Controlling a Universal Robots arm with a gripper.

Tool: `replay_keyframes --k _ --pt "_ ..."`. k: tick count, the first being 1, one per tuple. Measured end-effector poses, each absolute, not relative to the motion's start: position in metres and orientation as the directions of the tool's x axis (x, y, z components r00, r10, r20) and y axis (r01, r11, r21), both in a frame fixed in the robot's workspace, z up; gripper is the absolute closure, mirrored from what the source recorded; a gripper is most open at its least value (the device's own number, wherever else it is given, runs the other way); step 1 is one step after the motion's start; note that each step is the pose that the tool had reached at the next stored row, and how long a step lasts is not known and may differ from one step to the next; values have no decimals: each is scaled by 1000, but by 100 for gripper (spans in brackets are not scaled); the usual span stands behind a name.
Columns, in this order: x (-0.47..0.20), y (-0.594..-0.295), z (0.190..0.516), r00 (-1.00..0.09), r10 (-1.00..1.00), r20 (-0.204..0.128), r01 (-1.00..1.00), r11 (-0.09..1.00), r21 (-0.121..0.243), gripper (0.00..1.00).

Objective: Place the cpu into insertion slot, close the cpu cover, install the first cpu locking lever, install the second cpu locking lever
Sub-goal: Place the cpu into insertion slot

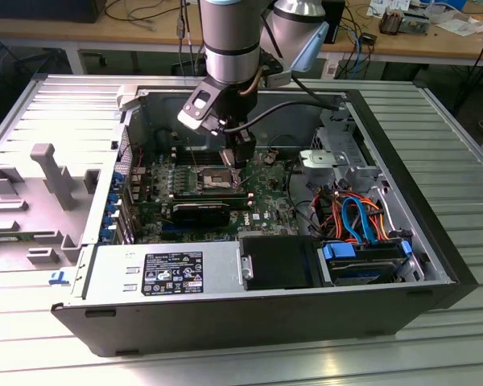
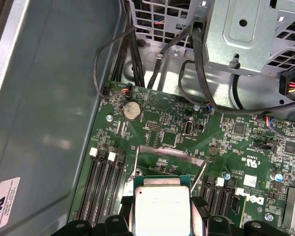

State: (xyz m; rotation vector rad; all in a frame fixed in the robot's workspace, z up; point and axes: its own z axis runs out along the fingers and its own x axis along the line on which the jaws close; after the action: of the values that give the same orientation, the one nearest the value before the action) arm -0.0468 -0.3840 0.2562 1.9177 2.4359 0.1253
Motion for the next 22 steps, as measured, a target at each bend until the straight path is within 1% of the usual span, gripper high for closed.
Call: replay_keyframes --k 22 --pt "-47 -384 256 -170 985 19 982 168 87 46"
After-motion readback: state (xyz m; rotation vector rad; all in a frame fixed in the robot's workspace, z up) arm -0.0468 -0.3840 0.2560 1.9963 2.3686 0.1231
